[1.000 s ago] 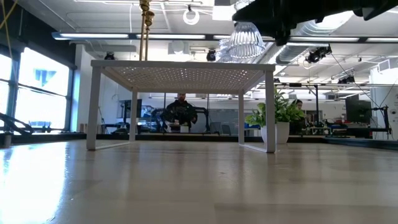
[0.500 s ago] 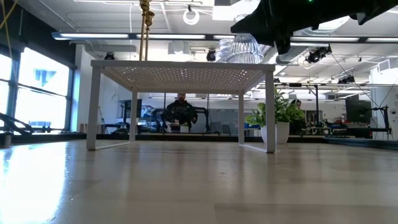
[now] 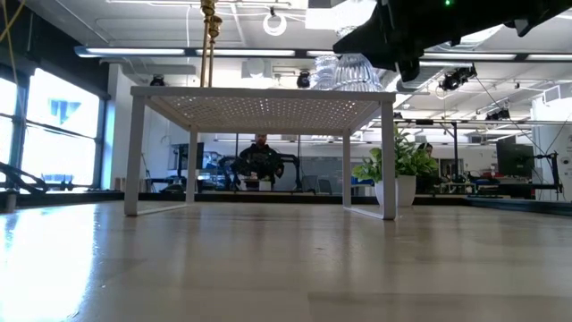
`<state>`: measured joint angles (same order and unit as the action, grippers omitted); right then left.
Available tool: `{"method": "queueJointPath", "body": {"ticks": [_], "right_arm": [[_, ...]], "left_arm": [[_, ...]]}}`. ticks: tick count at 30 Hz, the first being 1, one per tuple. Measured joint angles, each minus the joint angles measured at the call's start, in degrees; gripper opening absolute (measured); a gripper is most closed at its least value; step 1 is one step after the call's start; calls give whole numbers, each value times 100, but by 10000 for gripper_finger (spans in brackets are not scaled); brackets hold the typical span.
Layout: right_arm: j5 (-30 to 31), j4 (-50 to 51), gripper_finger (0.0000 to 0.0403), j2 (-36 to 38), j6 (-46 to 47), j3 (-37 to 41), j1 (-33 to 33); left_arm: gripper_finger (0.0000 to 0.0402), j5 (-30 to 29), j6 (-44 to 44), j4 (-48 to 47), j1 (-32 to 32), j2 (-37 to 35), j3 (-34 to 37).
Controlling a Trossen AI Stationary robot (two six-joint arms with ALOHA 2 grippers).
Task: Pick & Place candle stick holders
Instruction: Put the transparent glass candle holder on the shelf aligned with the other transparent glass candle holders
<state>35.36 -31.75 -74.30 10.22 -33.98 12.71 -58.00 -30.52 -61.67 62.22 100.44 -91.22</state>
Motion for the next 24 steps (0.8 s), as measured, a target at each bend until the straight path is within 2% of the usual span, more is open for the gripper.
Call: {"method": "queueJointPath", "body": {"ticks": [8, 15, 24], "right_arm": [[14, -71, 115, -207, 20, -24, -118], [-286, -764, 115, -709, -69, -35, -276], [-400, -779, 115, -737, -133, -24, -295]], "left_arm": [[50, -20, -2, 0, 0, 0, 0], [50, -17, -7, 2, 0, 0, 0], [50, 59, -37, -2, 0, 0, 0]]}}
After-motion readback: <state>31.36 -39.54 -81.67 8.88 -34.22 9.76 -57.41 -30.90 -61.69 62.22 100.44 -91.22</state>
